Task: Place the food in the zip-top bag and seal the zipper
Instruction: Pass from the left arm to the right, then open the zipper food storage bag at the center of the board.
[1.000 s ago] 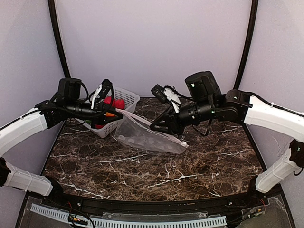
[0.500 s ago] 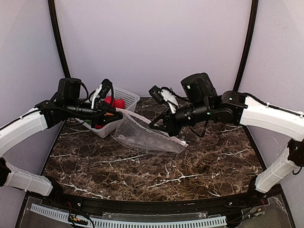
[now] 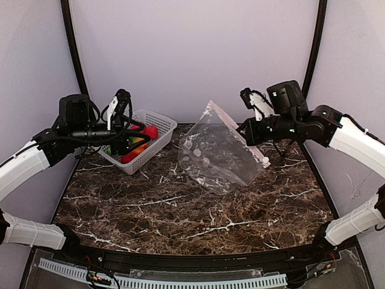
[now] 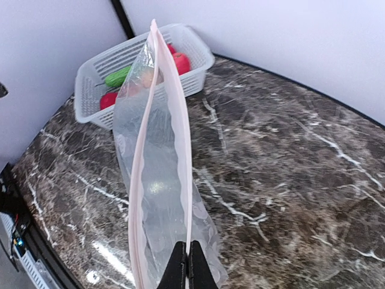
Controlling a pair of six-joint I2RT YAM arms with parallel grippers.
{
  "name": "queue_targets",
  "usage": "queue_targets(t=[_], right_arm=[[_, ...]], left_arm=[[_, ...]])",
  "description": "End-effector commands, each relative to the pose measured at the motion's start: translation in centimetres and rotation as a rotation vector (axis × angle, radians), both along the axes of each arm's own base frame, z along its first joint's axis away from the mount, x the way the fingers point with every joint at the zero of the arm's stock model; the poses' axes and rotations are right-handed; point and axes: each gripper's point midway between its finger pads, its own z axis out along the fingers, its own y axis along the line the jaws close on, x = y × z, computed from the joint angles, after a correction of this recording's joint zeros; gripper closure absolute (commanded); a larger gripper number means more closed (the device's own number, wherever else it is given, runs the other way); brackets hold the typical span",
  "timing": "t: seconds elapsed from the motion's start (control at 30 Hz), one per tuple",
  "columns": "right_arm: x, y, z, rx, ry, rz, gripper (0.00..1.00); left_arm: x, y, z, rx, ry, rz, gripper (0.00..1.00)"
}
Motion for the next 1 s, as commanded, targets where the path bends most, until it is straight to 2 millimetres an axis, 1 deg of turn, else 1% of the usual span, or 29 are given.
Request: queue_targets(t=[0.0, 0.1, 0.13, 0.2, 0.3, 0.33, 0.37, 0.4, 0.43, 0.47, 0.53, 0.57, 0.6, 0.63, 0.67, 0.7, 0.73, 0.77, 0.8, 0.83, 0.87, 0.9, 0.93, 0.97], right_arm=[[0.3, -6.1, 4.5, -0.031, -0.106, -0.185, 1.00], [-0.4, -7.7, 6.9, -0.027, -0.151, -0.208, 1.00], [-0.6, -7.9, 7.3, -0.022, -0.158, -0.208, 1.00], [-0.9, -7.7, 7.1, -0.005, -0.153, -0.194, 1.00], [-1.1, -6.4, 4.5, 0.016, -0.095, -0.157, 1.00], [-1.1, -5.8, 3.5, 0.032, -0.070, -0.142, 1.00], [-1.2, -5.0, 2.3, 0.053, -0.039, -0.120, 1.00], [-1.4, -4.0, 1.3, 0.086, -0.004, -0.097, 1.00], [-1.5, -3.0, 0.2, 0.118, 0.029, -0.075, 1.00], [-1.8, -2.0, -0.8, 0.144, 0.063, -0.051, 1.00], [-2.1, 0.0, -2.6, 0.174, 0.105, -0.026, 1.00], [-2.2, 0.8, -3.5, 0.168, 0.120, -0.022, 1.00], [-2.3, 1.4, -4.2, 0.158, 0.131, -0.027, 1.00], [-2.5, 2.0, -4.8, 0.152, 0.144, -0.026, 1.00], [-2.7, 2.6, -5.2, 0.157, 0.158, -0.023, 1.00], [-3.0, 3.3, -5.7, 0.161, 0.168, -0.014, 1.00], [-2.9, 3.6, -6.0, 0.163, 0.166, -0.027, 1.00], [-3.1, 4.0, -6.3, 0.174, 0.169, -0.026, 1.00], [-3.3, 4.4, -6.4, 0.183, 0.171, -0.023, 1.00], [-3.4, 4.8, -6.6, 0.193, 0.175, -0.024, 1.00], [-3.5, 5.1, -6.7, 0.202, 0.176, -0.025, 1.00], [-3.6, 5.3, -6.9, 0.208, 0.177, -0.029, 1.00], [-3.7, 5.6, -7.0, 0.211, 0.176, -0.033, 1.00], [-3.8, 5.9, -7.0, 0.213, 0.172, -0.035, 1.00]], left_arm=[[0.7, 0.2, 0.1, -0.034, 0.027, 0.056, 0.37], [1.1, 0.0, 0.3, -0.080, 0.093, 0.079, 0.37], [1.2, 0.0, 0.4, -0.091, 0.110, 0.085, 0.37], [1.2, 0.0, 0.5, -0.126, 0.160, 0.104, 0.38], [1.2, 0.3, 0.5, -0.212, 0.250, 0.147, 0.37], [1.4, 0.3, 0.9, -0.242, 0.249, 0.162, 0.38], [1.2, 0.3, 0.4, -0.269, 0.306, 0.177, 0.38], [1.4, 0.4, 0.6, -0.295, 0.309, 0.193, 0.38], [1.3, 0.3, -0.2, -0.316, 0.362, 0.216, 0.39], [1.3, 0.2, -0.2, -0.341, 0.370, 0.223, 0.40], [0.7, -0.5, -1.8, -0.373, 0.431, 0.237, 0.40], [0.8, -0.6, -2.1, -0.401, 0.459, 0.265, 0.40], [0.3, -1.2, -2.7, -0.423, 0.489, 0.255, 0.40], [0.4, -1.4, -3.1, -0.434, 0.499, 0.275, 0.40], [0.0, -2.2, -3.9, -0.438, 0.531, 0.266, 0.40], [0.1, -2.4, -4.0, -0.449, 0.536, 0.280, 0.41], [-0.4, -3.3, -5.0, -0.438, 0.572, 0.273, 0.41], [-0.3, -3.6, -5.2, -0.445, 0.576, 0.282, 0.41], [-0.7, -4.4, -6.1, -0.432, 0.609, 0.277, 0.40], [-0.6, -4.6, -6.3, -0.436, 0.615, 0.285, 0.40], [-0.8, -5.2, -7.3, -0.427, 0.648, 0.290, 0.39], [-0.6, -5.3, -7.4, -0.439, 0.653, 0.306, 0.38], [-0.5, -5.7, -8.4, -0.436, 0.683, 0.322, 0.37], [-0.4, -5.9, -8.5, -0.448, 0.690, 0.324, 0.36]])
